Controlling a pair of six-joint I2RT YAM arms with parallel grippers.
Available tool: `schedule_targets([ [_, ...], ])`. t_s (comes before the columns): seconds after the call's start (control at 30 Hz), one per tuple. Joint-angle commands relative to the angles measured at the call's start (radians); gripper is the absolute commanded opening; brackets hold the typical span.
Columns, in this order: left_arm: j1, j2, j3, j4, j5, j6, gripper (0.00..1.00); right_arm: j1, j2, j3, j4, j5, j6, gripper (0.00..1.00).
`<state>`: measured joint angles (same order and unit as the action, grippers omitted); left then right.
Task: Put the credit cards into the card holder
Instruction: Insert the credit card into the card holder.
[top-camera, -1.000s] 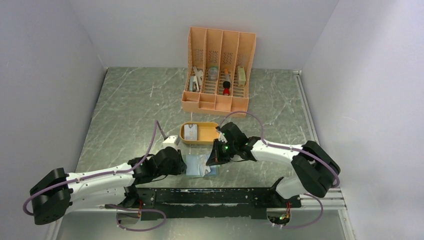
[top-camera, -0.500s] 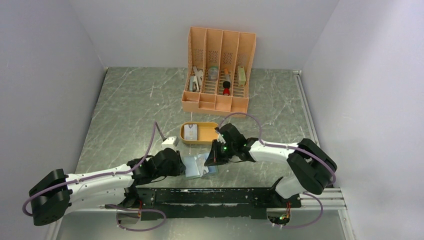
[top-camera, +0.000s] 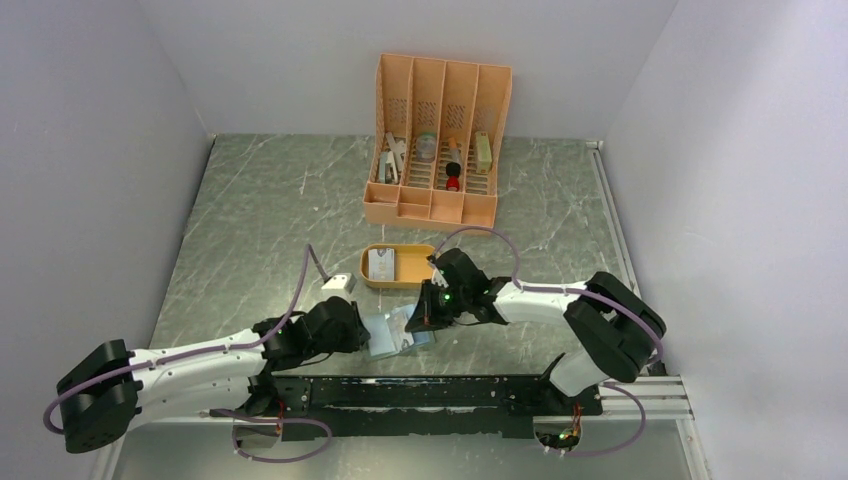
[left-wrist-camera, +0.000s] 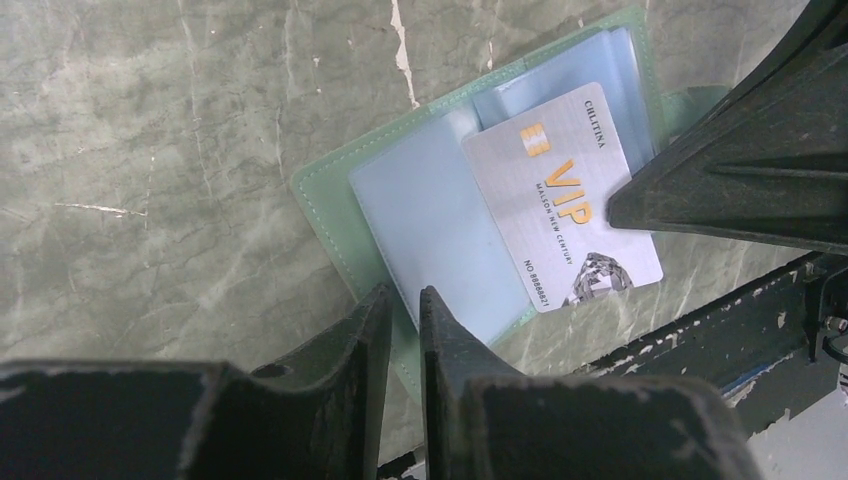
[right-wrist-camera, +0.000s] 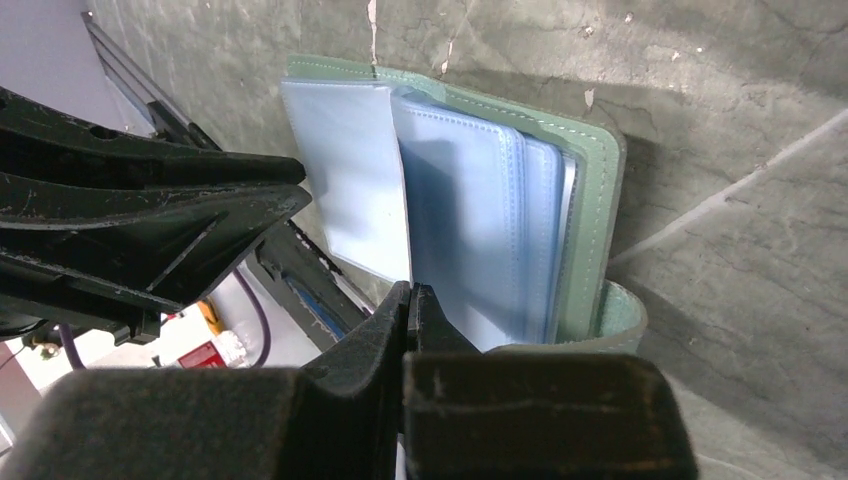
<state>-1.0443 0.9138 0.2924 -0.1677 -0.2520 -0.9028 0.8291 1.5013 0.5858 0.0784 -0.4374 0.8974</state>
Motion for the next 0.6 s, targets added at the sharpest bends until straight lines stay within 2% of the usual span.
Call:
schedule_targets([
  [0.0,-0.002,-0.006,-0.006,-0.031,-0.045,-0.011,0.21,0.007,0.010,-0.016,0.009,0.033,-0.009,0.00],
  [0.2,-0.002,0.034,0.003,-0.064,-0.070,-0.022,0.17,0.017,0.022,-0.005,0.000,0.058,-0.023,0.00],
  [0.4,-0.002,0.070,-0.002,-0.038,-0.059,-0.019,0.09,0.032,0.035,-0.005,0.030,0.061,-0.006,0.00],
  [0.57,-0.002,0.087,-0.005,-0.025,-0.049,-0.018,0.06,0.036,0.030,-0.015,0.053,0.081,0.011,0.00],
])
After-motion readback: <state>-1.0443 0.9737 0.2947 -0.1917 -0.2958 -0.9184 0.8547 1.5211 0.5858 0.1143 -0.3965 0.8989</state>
